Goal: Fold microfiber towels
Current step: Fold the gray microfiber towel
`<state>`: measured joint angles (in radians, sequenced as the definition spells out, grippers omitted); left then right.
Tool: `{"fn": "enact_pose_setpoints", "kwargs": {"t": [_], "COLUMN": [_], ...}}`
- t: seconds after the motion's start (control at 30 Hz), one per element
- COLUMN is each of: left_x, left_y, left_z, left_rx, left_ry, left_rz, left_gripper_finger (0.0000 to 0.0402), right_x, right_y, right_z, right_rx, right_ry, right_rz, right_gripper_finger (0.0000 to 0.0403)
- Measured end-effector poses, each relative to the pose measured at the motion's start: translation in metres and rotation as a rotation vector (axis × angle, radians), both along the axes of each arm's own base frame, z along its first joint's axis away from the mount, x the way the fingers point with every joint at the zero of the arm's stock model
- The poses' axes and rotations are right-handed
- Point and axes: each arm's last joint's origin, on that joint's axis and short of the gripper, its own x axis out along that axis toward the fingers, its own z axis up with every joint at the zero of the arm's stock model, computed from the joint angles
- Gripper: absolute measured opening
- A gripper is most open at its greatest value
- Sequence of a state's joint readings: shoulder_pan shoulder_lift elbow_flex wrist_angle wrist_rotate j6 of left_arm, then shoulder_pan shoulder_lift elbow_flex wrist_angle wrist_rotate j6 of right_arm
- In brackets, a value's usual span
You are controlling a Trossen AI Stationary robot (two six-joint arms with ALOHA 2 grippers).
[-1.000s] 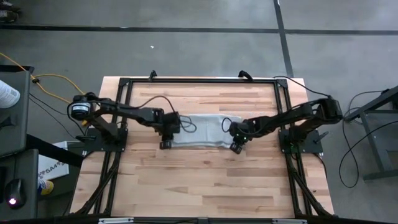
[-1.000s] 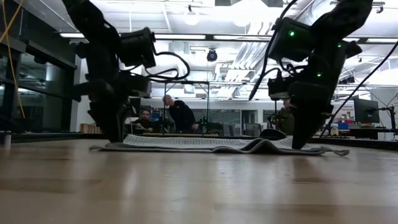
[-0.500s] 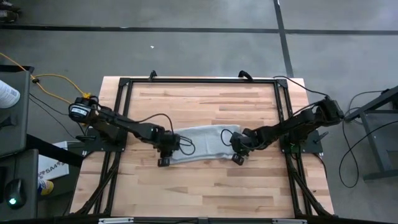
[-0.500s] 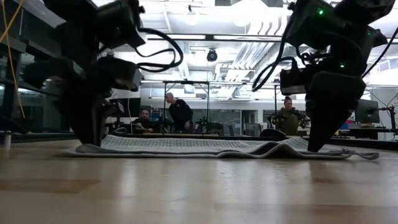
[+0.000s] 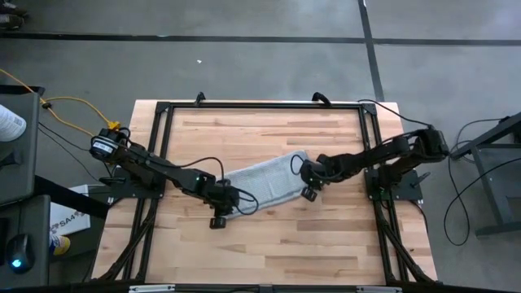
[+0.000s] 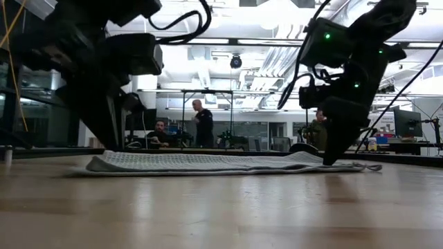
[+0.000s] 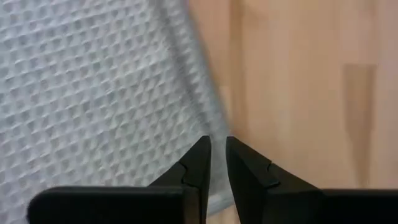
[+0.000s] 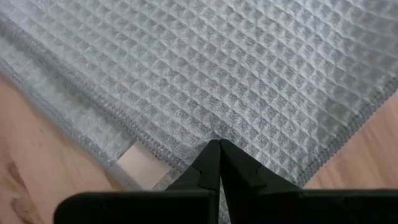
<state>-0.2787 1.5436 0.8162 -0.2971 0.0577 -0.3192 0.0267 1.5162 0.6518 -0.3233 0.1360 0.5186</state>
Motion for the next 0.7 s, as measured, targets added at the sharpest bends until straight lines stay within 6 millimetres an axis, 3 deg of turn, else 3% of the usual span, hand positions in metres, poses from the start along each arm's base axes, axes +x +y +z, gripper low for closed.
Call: {"fn": "enact_pose_setpoints", "kwargs": {"t": [0.23, 0.7], "left_x": [-0.004, -0.006], "left_y": [0.005, 0.006], "left_z": [-0.002, -0.020], "left_rx": [0.135, 0.216], "left_ry": [0.021, 0.135], "left_rz": [-0.012, -0.090], "left_gripper_finger": [0.0004, 0.0002], "right_x": [0.001, 0.003], "right_y": [-0.003, -0.003], "right_z": [0.000, 0.001], "right_rx": [0.024, 0.040], "right_ry": [-0.003, -0.028], "right_rz": [0.012, 0.033], "right_gripper_finger": [0.0002, 0.0002]}}
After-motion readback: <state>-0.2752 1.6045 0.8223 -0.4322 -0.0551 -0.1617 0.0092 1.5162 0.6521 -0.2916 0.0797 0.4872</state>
